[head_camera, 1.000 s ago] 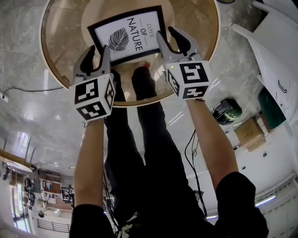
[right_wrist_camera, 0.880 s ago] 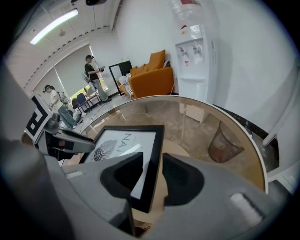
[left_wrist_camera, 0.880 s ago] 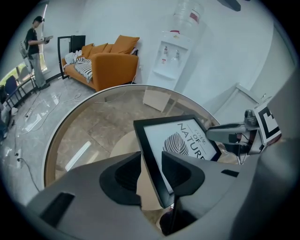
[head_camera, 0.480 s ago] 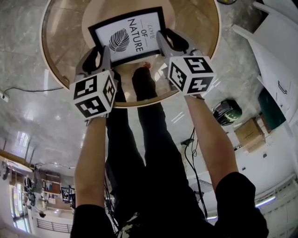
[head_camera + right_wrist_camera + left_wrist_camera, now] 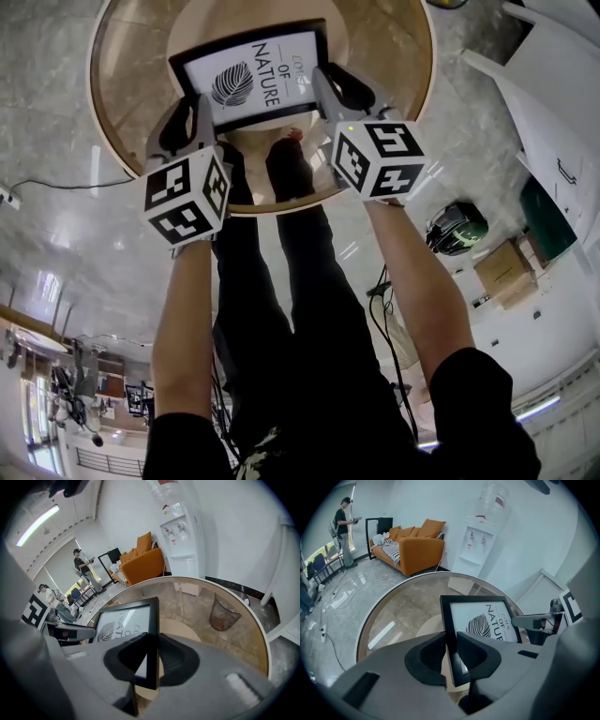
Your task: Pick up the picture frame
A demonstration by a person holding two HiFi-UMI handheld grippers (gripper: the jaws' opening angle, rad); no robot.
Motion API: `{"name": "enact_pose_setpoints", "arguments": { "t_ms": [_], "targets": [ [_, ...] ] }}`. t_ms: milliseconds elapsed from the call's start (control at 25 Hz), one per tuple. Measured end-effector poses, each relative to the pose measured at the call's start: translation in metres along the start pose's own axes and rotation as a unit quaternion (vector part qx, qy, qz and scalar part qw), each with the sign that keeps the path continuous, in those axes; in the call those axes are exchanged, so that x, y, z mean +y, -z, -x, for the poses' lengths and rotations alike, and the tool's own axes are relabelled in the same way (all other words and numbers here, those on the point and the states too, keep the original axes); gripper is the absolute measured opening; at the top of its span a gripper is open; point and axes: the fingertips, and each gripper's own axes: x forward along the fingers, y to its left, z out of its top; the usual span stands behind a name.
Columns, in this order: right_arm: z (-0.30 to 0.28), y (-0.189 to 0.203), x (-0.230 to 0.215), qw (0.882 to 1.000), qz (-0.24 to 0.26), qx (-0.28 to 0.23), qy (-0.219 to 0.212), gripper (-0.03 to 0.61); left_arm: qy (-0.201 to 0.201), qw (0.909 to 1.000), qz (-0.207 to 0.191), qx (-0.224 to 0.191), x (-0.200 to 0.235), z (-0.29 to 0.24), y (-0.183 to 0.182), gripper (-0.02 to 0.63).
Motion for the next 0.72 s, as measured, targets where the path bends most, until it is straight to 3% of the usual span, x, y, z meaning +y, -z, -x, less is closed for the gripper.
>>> {"name": "enact_pose_setpoints", "arguments": {
  "t_ms": [720],
  "targets": [
    [0.083,-0.061,0.030,0.995,0.001,-0.093,0.031,0.064,0.012,0.9949,-0.047,-0.088,-0.027,0.085,-0.068,0.080]
  ]
}}
